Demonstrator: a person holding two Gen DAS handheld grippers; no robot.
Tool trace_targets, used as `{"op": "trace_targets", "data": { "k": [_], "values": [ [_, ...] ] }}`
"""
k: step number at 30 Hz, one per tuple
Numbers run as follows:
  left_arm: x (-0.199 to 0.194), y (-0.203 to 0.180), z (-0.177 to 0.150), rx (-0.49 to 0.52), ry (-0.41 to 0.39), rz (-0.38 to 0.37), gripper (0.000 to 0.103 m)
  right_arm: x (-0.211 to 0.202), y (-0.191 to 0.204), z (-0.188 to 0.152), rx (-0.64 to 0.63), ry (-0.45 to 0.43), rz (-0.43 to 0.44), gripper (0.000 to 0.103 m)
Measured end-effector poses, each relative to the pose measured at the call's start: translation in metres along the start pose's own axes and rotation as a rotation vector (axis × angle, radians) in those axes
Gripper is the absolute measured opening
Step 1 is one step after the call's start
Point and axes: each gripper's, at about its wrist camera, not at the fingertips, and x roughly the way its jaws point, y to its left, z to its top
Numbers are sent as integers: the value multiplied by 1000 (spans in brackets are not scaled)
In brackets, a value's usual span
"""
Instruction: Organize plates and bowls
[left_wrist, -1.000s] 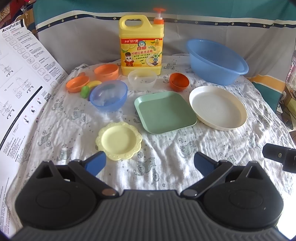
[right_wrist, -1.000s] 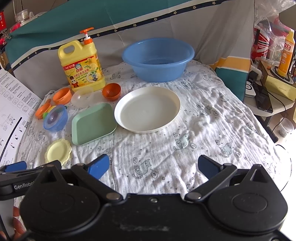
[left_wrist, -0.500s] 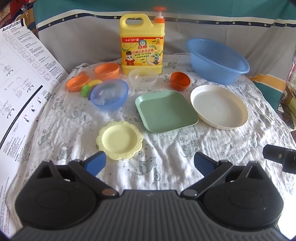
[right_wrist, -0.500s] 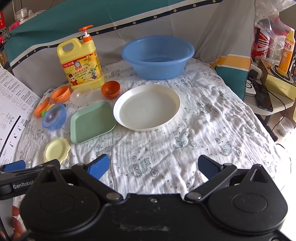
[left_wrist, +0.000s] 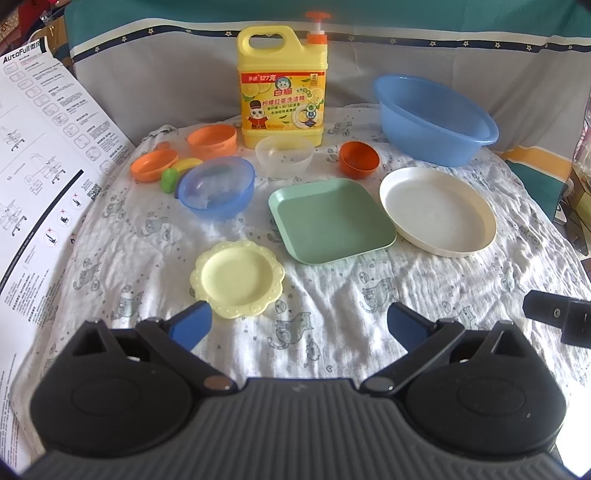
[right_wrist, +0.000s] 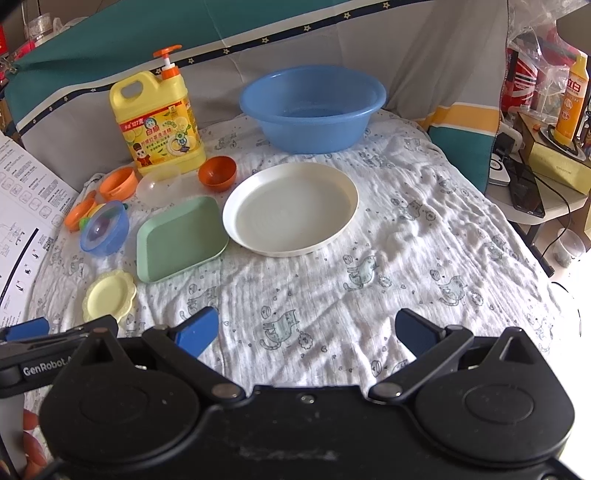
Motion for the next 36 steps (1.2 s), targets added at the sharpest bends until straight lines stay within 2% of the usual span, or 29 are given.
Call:
{"op": "trace_targets", "data": {
  "k": [24,30,33,36],
  "values": [
    [26,-7,5,8,34,1,103,30,-9,5,11,51,-22,103],
    [44,-12,16,24,30,-16,103,51,-20,19,25,8,0,103],
    [55,-15,26,31,18,-35,103,71,-24,33,9,20,24,103],
    [67,-18,37,41,3,-67,103,87,-29,49,23,-7,8,103]
  ]
}}
